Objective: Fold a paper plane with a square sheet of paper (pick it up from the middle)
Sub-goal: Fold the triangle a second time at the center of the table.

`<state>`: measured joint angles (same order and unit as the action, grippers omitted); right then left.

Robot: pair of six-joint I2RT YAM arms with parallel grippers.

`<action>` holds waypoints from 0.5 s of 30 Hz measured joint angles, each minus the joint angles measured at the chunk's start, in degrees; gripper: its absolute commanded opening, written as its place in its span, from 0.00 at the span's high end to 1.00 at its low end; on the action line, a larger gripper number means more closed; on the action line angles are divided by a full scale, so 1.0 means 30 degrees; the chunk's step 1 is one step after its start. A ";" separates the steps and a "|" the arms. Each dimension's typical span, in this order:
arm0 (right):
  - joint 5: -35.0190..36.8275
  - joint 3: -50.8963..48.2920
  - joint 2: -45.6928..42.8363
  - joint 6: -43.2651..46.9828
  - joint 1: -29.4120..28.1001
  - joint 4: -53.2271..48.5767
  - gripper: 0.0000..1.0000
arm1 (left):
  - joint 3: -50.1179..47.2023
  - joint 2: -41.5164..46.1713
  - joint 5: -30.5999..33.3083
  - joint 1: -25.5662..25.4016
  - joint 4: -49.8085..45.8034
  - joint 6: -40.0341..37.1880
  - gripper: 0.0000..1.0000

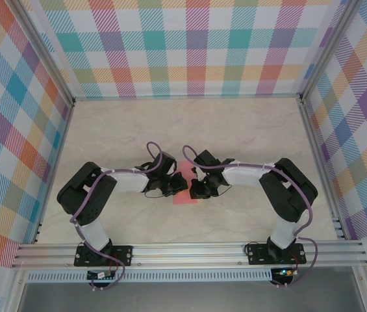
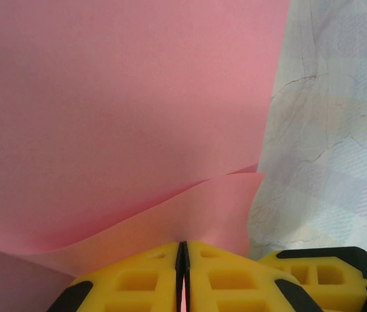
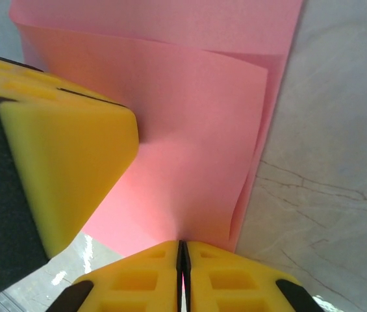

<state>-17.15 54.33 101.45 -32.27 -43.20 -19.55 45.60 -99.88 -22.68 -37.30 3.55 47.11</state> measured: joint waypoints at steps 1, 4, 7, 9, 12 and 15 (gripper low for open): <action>0.0007 0.0000 0.0000 0.0000 0.0000 0.0000 0.89 | -0.0029 0.0015 -0.0044 0.0000 0.0066 0.0000 0.88; 0.0058 0.0000 0.0015 0.0000 0.0000 -0.0015 0.89 | -0.0255 0.0124 -0.0146 0.0000 0.0605 -0.0007 0.87; 0.0066 0.0000 0.0029 -0.0007 0.0000 -0.0029 0.89 | -0.0444 0.0328 -0.0430 0.0000 0.1268 -0.0007 0.87; 0.0073 0.0000 0.0029 -0.0007 0.0000 -0.0029 0.89 | -0.0605 0.0627 -0.0656 0.0000 0.1727 -0.0007 0.87; 0.0073 0.0007 0.0036 -0.0007 0.0000 -0.0044 0.89 | -0.0838 0.1093 -0.0867 0.0000 0.2011 -0.0015 0.87; 0.0073 0.0044 0.0073 -0.0015 0.0000 -0.0080 0.89 | -0.0991 0.1166 -0.0954 0.0000 0.1938 -0.0087 0.87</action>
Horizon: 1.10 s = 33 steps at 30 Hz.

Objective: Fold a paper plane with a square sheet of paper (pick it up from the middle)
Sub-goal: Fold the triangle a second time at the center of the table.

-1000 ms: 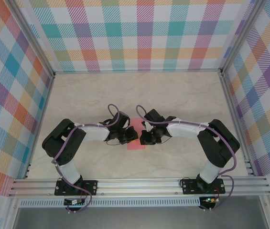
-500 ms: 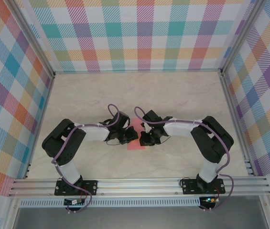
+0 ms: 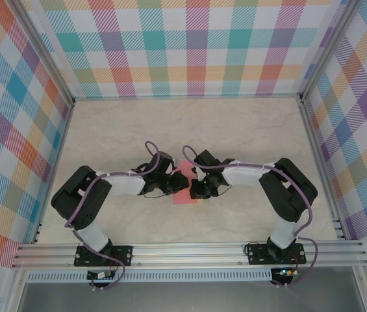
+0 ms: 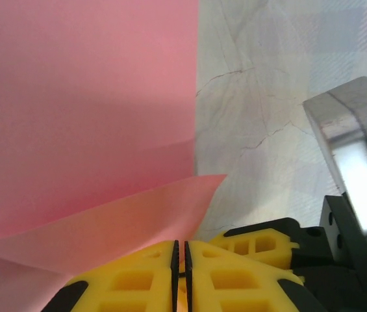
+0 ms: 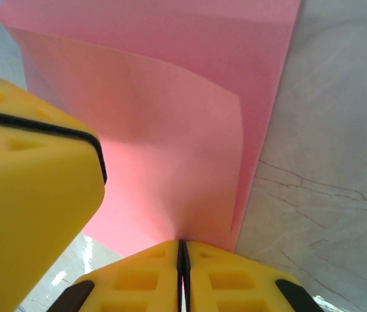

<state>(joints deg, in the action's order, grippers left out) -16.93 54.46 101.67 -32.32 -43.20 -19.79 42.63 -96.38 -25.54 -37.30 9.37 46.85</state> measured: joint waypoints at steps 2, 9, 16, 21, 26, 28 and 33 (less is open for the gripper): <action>-0.0007 0.0066 0.0051 0.0000 0.0007 -0.0080 0.89 | -0.0073 -0.0015 -0.0036 0.0000 -0.0146 -0.0044 0.87; 0.0000 0.0146 0.0102 -0.0051 0.0007 -0.0233 0.89 | -0.0066 -0.1035 -0.0335 0.0000 -0.0058 -0.0080 0.87; 0.0080 0.0291 0.0211 -0.0058 0.0000 -0.0459 0.89 | 0.0102 -0.1093 -0.0109 0.0044 -0.0430 -0.0481 0.87; 0.0160 0.0321 0.0262 -0.0058 0.0000 -0.0605 0.89 | 0.0204 -0.0947 0.0299 0.0291 -0.0969 -0.0590 0.87; 0.0226 0.0321 0.0262 -0.0058 -0.0015 -0.0648 0.89 | 0.0277 -0.0707 0.0758 0.0947 -0.1610 -0.0838 0.88; 0.0226 0.0321 0.0262 -0.0058 -0.0015 -0.0648 0.89 | 0.0364 -0.0663 0.0918 0.1326 -0.1916 -0.0947 0.88; 0.0284 0.0321 0.0262 -0.0058 -0.0015 -0.0648 0.89 | 0.0685 -0.0656 0.1042 0.2251 -0.2725 -0.1319 0.88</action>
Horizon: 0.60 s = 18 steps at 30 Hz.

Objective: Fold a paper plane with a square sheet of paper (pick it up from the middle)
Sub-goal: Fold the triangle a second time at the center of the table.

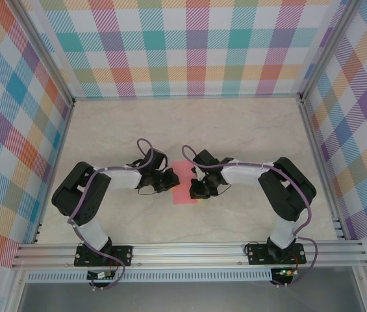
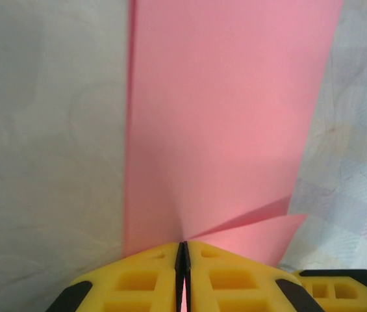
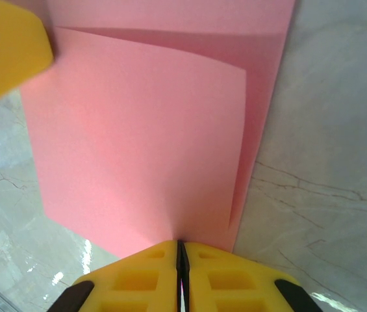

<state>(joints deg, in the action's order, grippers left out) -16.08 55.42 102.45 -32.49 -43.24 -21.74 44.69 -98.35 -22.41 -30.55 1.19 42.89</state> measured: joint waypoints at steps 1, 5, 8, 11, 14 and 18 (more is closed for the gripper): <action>0.0000 0.0000 -0.0007 0.0000 0.0000 0.0000 0.89 | 0.0036 0.0022 0.0029 0.0204 -0.0138 -0.0124 0.88; 0.0000 0.0000 -0.0007 0.0000 0.0000 -0.0007 0.89 | 0.0073 0.0321 0.0481 0.0816 -0.0765 -0.0576 0.88; 0.0000 0.0000 -0.0007 0.0000 0.0000 0.0000 0.89 | 0.0080 0.0809 0.1071 0.1151 -0.1457 -0.0911 0.87; 0.0000 -0.0007 -0.0007 0.0000 0.0000 -0.0007 0.89 | 0.0058 0.1887 0.1137 0.1231 -0.1749 -0.1071 0.87; 0.0000 -0.0007 -0.0007 -0.0007 0.0000 -0.0007 0.89 | 0.0036 0.3504 0.0998 0.0867 -0.1719 -0.1115 0.87; -0.0007 -0.0007 -0.0007 0.0000 0.0000 0.0000 0.90 | -0.0058 0.4306 0.0641 0.0175 -0.0911 -0.1027 0.87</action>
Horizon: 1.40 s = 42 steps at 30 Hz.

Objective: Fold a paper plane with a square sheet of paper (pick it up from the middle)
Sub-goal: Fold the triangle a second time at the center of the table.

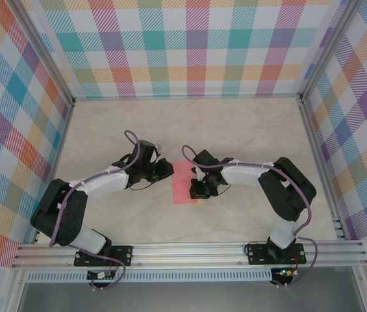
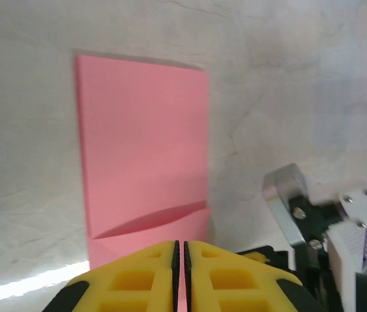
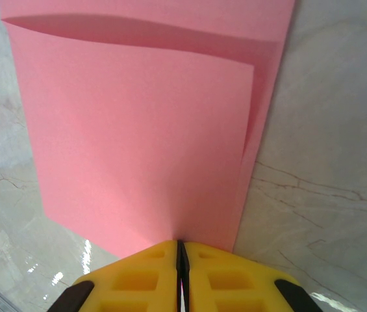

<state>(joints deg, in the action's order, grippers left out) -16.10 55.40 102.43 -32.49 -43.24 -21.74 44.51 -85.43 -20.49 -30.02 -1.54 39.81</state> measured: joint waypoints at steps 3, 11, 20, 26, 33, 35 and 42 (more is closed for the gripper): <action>0.0000 0.0000 0.0000 -0.0007 0.0000 0.0000 0.90 | -0.0248 -0.0699 -0.0495 -0.0721 0.0743 0.0357 0.88; -0.0080 -0.0051 0.0000 -0.0015 0.0000 0.0080 0.90 | -0.0291 -0.3606 -0.1005 -0.1610 0.1836 0.0889 0.89; -0.0080 -0.0146 -0.0073 -0.0029 0.0000 0.0189 0.90 | -0.0219 -0.3869 0.0860 -0.1610 0.1253 0.0765 0.90; -0.0284 -0.0175 -0.0219 -0.0087 0.0000 0.0393 0.89 | -0.0007 -0.3883 0.1224 -0.1668 0.0889 0.0481 0.93; -0.0656 0.0270 -0.0255 -0.0444 0.0000 0.0430 0.89 | 0.0175 -0.4007 0.1166 -0.1690 0.0656 0.0423 0.93; -0.0736 0.0743 -0.0189 -0.0474 0.0000 0.0452 0.89 | 0.0197 -0.4029 0.1151 -0.1690 0.0634 0.0423 0.93; -0.0867 0.1501 0.0940 -0.0838 0.0000 0.1093 0.89 | 0.0219 -0.4211 0.0984 -0.1683 0.0940 0.0437 0.93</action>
<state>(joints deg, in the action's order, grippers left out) -18.70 59.90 105.25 -35.00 -43.24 -18.46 45.17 -98.06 -17.54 -35.07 1.28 41.12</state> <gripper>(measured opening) 0.111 0.069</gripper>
